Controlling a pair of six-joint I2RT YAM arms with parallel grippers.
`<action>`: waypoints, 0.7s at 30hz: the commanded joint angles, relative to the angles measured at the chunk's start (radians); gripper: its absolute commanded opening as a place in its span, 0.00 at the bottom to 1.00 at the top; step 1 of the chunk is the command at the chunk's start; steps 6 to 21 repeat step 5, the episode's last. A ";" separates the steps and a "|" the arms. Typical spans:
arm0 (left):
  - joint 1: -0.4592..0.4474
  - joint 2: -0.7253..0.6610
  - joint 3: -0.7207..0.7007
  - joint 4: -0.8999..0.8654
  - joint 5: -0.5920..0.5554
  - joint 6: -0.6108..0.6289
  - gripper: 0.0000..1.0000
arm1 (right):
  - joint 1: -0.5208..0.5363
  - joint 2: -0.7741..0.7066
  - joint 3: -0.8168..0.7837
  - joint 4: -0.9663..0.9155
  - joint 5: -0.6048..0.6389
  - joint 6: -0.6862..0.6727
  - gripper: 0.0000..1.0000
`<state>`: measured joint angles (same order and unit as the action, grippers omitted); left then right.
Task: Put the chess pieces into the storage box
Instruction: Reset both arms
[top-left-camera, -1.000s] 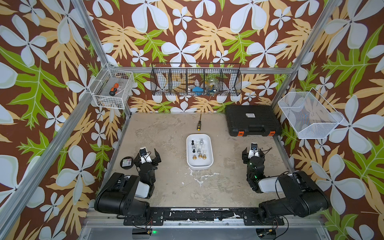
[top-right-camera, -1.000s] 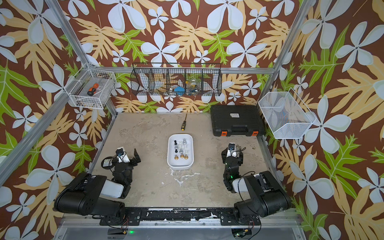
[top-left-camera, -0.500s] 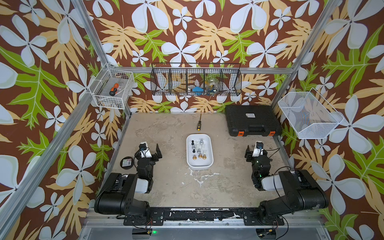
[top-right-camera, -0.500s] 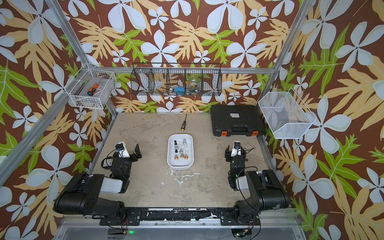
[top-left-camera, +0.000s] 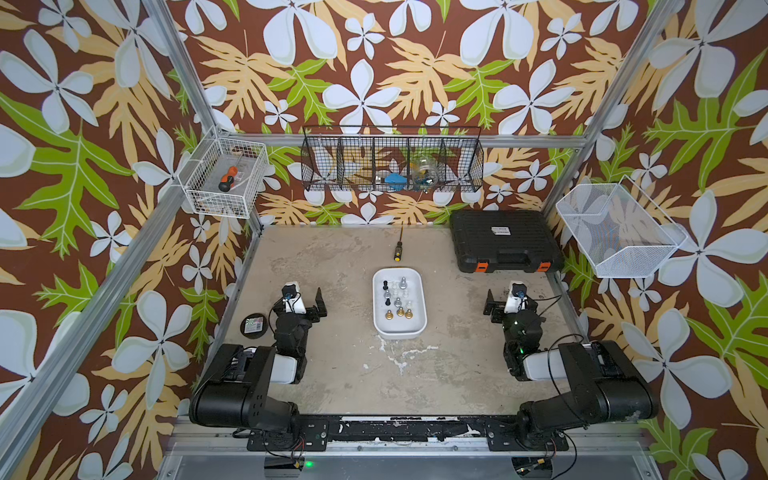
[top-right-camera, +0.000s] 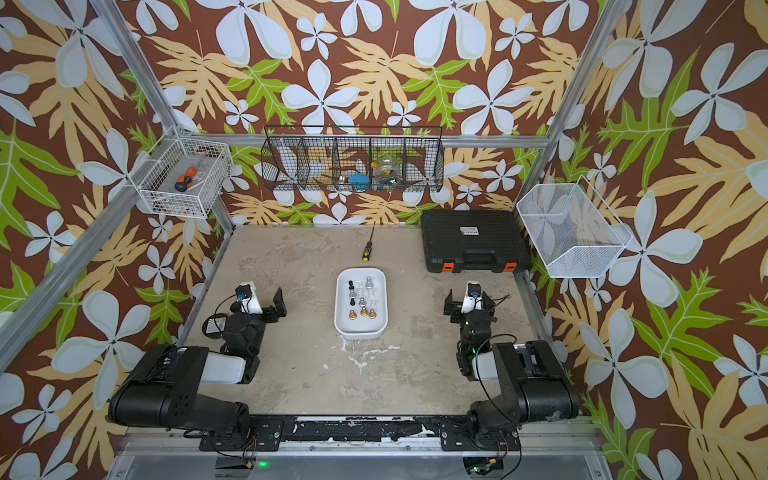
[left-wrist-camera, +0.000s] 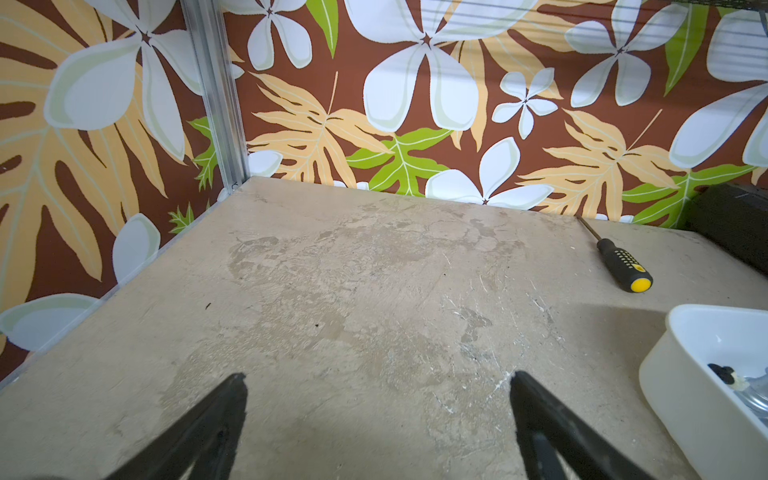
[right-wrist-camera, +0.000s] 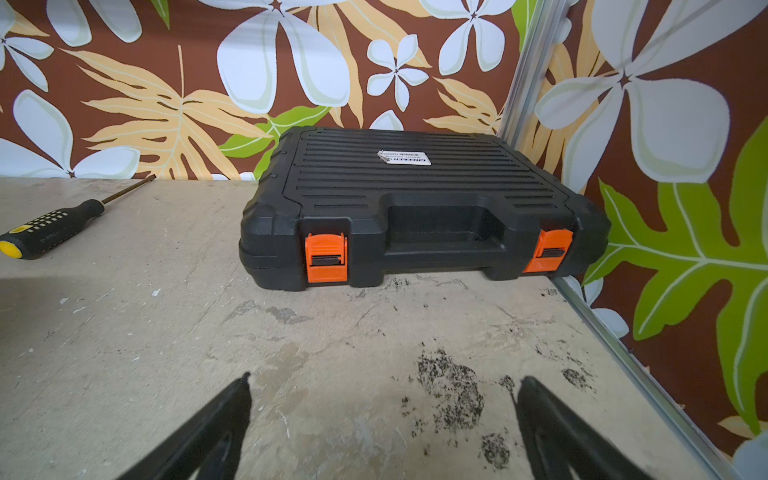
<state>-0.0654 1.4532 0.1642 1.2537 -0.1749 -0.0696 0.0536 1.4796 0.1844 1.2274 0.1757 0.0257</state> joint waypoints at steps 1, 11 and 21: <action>0.002 -0.002 0.002 0.010 0.011 0.013 1.00 | 0.002 -0.002 0.003 0.015 -0.005 0.007 1.00; 0.001 -0.005 -0.002 0.014 0.011 0.014 1.00 | 0.002 -0.002 0.003 0.015 -0.005 0.008 1.00; 0.001 -0.005 -0.002 0.014 0.011 0.014 1.00 | 0.002 -0.002 0.003 0.015 -0.005 0.008 1.00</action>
